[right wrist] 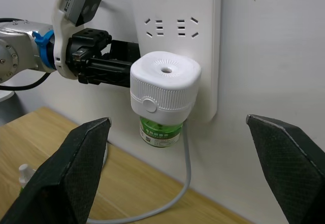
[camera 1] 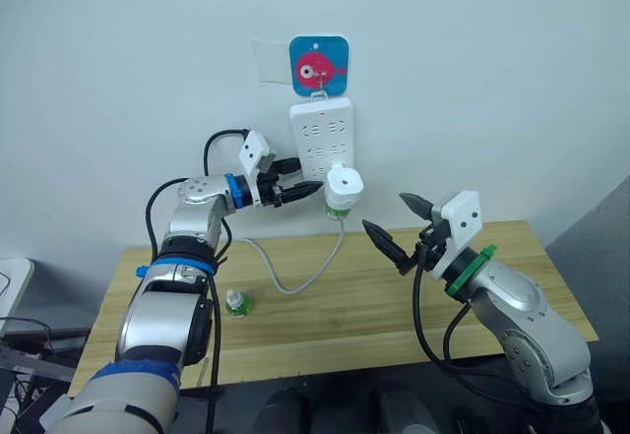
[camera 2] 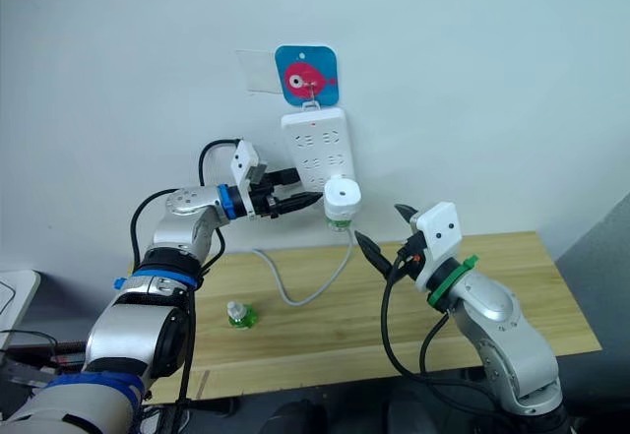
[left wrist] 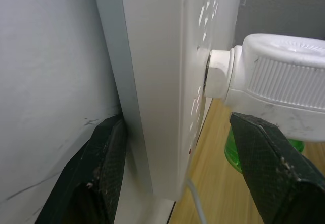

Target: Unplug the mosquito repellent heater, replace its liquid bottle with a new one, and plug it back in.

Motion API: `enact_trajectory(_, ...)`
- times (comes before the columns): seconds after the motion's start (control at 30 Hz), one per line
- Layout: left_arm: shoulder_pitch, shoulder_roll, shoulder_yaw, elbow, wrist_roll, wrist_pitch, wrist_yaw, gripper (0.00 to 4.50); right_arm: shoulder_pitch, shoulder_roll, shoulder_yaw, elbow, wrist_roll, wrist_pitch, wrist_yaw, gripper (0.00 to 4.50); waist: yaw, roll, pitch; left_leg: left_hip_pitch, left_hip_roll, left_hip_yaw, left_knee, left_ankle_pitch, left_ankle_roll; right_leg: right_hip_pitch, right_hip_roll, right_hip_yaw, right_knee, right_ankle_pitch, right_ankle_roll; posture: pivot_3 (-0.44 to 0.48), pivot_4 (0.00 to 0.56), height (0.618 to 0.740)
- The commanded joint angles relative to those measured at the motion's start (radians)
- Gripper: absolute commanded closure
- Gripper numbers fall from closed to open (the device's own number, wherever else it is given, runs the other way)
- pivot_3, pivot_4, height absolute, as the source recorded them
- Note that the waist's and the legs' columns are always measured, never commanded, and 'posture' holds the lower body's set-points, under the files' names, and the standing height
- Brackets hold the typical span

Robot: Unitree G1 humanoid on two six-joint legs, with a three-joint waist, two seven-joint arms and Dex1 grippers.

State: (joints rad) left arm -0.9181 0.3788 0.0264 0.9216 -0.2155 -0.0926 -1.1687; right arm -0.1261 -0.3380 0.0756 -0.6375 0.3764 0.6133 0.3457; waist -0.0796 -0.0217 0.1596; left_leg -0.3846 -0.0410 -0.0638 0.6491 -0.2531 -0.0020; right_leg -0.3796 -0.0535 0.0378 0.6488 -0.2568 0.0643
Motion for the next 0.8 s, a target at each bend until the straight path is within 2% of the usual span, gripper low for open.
enact_trajectory(0.03, -0.019, -0.015, -0.006, -0.005, -0.001, 0.015, -0.031, 1.25, 0.002, 0.007, -0.019, -0.048, 0.012, 0.002, -0.014, 0.0, -0.004, 0.0, 0.003, -0.001, 0.0, 0.0, 0.0, 0.0, 0.0, -0.001, 0.0, 0.0, 0.0, 0.0, 0.0, -0.206, 0.19, 0.74)
enact_trajectory(0.17, -0.01, -0.027, -0.005, -0.025, -0.008, 0.034, -0.058, 1.25, 0.005, 0.01, -0.019, -0.05, 0.014, 0.009, -0.019, 0.0, -0.008, 0.001, 0.005, -0.009, 0.0, 0.0, 0.0, 0.0, 0.0, -0.01, 0.0, 0.0, 0.002, 0.0, 0.0, -0.21, 0.196, 0.74)
enact_trajectory(0.37, 0.008, -0.019, 0.012, -0.103, -0.039, 0.106, -0.081, 1.25, 0.012, 0.023, -0.026, -0.058, 0.03, 0.033, -0.036, 0.0, -0.007, 0.0, 0.015, -0.01, 0.0, -0.001, 0.0, 0.0, 0.0, -0.01, 0.0, 0.0, 0.002, 0.0, 0.0, -0.209, 0.199, 0.74)
enact_trajectory(0.47, 0.019, -0.006, 0.017, -0.119, -0.043, 0.122, -0.088, 1.77, 0.005, 0.046, -0.024, -0.064, 0.042, 0.059, -0.053, 0.0, -0.009, 0.0, 0.018, -0.01, 0.0, -0.001, 0.0, 0.0, 0.0, -0.01, 0.0, 0.0, 0.002, 0.0, 0.0, -0.206, 0.198, 0.74)
enact_trajectory(0.6, 0.024, -0.007, 0.019, -0.124, -0.042, 0.125, -0.084, 3.01, -0.04, 0.092, -0.006, -0.073, 0.061, 0.105, -0.091, 0.0, -0.011, 0.0, 0.022, -0.01, 0.001, -0.001, 0.0, 0.0, 0.0, -0.01, 0.0, 0.0, 0.002, 0.0, 0.0, -0.206, 0.197, 0.74)
enact_trajectory(0.63, 0.024, -0.009, 0.019, -0.124, -0.042, 0.124, -0.08, 3.2, -0.05, 0.1, -0.001, -0.075, 0.062, 0.116, -0.099, 0.0, -0.011, 0.001, 0.022, -0.01, 0.001, 0.0, 0.0, 0.0, 0.0, -0.01, 0.0, 0.0, 0.002, 0.0, 0.0, -0.206, 0.197, 0.74)
enact_trajectory(0.8, 0.013, -0.027, 0.02, -0.114, -0.038, 0.11, -0.056, 3.2, -0.114, 0.142, 0.033, -0.066, 0.03, 0.189, -0.171, 0.0, -0.011, 0.0, 0.023, -0.01, 0.001, -0.001, 0.0, 0.0, 0.0, -0.01, 0.0, 0.0, 0.002, 0.0, 0.0, -0.214, 0.196, 0.74)
